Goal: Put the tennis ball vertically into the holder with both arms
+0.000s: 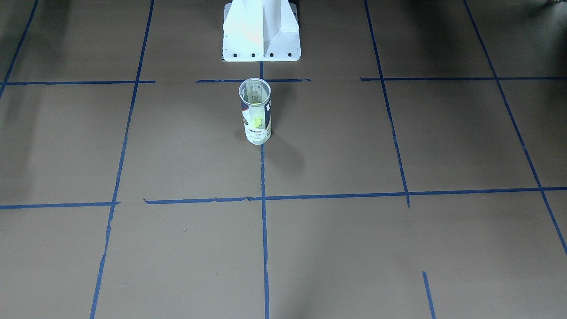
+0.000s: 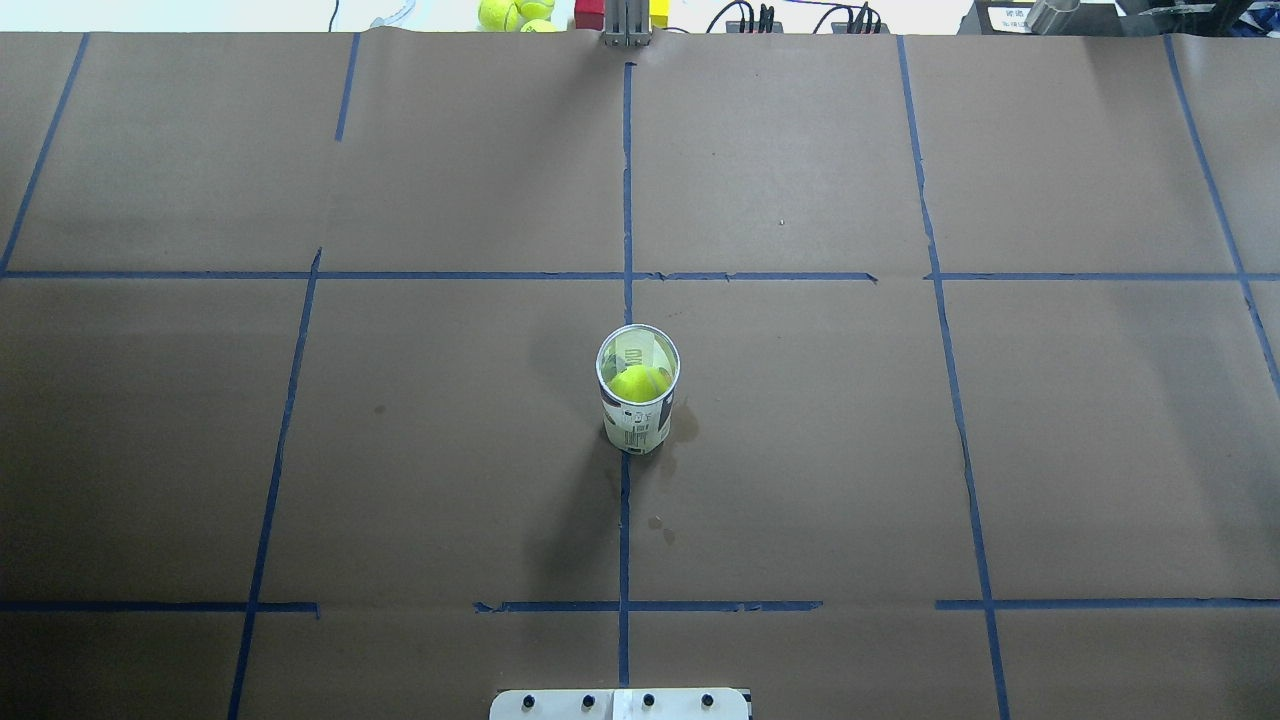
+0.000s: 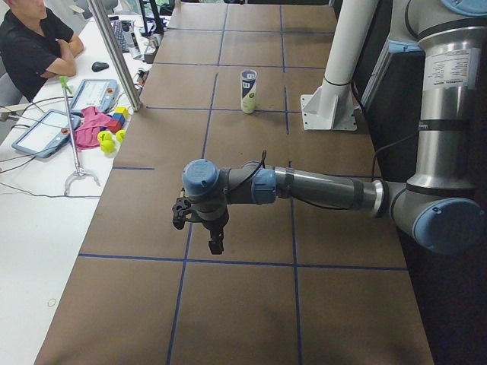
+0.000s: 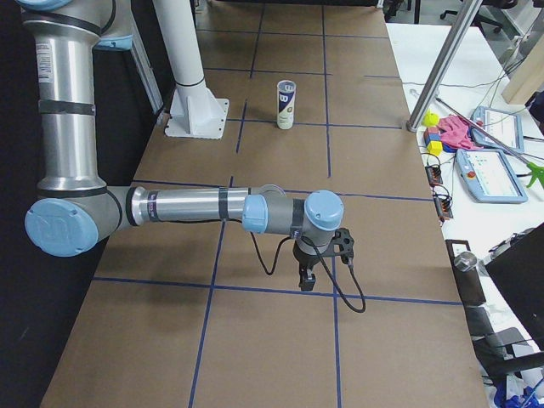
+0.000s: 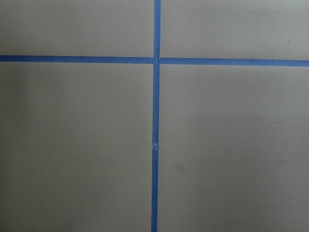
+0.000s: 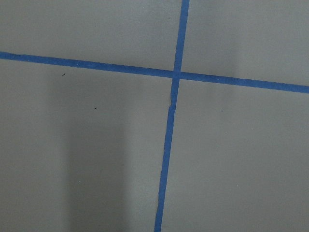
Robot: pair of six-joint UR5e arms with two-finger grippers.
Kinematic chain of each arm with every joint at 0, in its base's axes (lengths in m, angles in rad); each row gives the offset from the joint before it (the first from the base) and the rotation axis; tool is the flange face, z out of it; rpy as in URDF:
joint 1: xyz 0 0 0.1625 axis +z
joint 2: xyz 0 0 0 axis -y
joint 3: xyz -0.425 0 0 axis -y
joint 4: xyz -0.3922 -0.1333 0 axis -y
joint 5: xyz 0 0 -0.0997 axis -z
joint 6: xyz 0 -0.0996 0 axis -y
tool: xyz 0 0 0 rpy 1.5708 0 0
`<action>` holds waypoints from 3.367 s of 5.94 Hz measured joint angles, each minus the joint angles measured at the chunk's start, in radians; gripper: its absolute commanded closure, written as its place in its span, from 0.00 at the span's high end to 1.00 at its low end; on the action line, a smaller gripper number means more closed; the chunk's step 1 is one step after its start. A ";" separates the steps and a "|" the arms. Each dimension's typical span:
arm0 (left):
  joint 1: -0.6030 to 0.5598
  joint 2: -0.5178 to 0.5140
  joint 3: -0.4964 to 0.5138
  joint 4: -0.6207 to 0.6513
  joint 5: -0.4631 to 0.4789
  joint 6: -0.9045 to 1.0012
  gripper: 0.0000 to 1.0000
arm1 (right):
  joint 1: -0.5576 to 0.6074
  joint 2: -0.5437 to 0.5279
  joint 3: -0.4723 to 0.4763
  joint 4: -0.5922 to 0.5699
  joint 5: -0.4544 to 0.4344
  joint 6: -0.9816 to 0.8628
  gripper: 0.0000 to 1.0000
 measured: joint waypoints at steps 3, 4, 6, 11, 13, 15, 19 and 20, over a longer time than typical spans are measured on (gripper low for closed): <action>0.001 0.004 0.031 -0.110 0.001 0.001 1.00 | 0.002 -0.028 0.011 -0.001 0.003 -0.002 1.00; 0.001 0.009 0.046 -0.122 0.000 0.001 1.00 | 0.002 -0.030 0.012 -0.001 0.004 -0.001 1.00; 0.001 0.013 0.067 -0.128 0.003 0.003 1.00 | 0.002 -0.027 0.018 0.000 0.007 -0.001 1.00; -0.042 0.025 0.070 -0.119 0.064 0.091 1.00 | 0.002 -0.033 0.018 -0.001 0.016 -0.005 1.00; -0.042 0.030 0.060 -0.129 0.062 0.099 1.00 | 0.001 -0.031 0.028 -0.001 0.031 -0.003 1.00; -0.040 0.029 0.062 -0.133 0.066 0.102 1.00 | 0.009 -0.024 0.070 -0.003 0.052 -0.009 1.00; -0.037 0.028 0.066 -0.134 0.060 0.098 1.00 | 0.016 -0.036 0.080 -0.012 -0.016 -0.077 1.00; -0.037 0.025 0.066 -0.135 0.059 0.098 1.00 | 0.021 -0.048 0.079 -0.012 -0.014 -0.092 1.00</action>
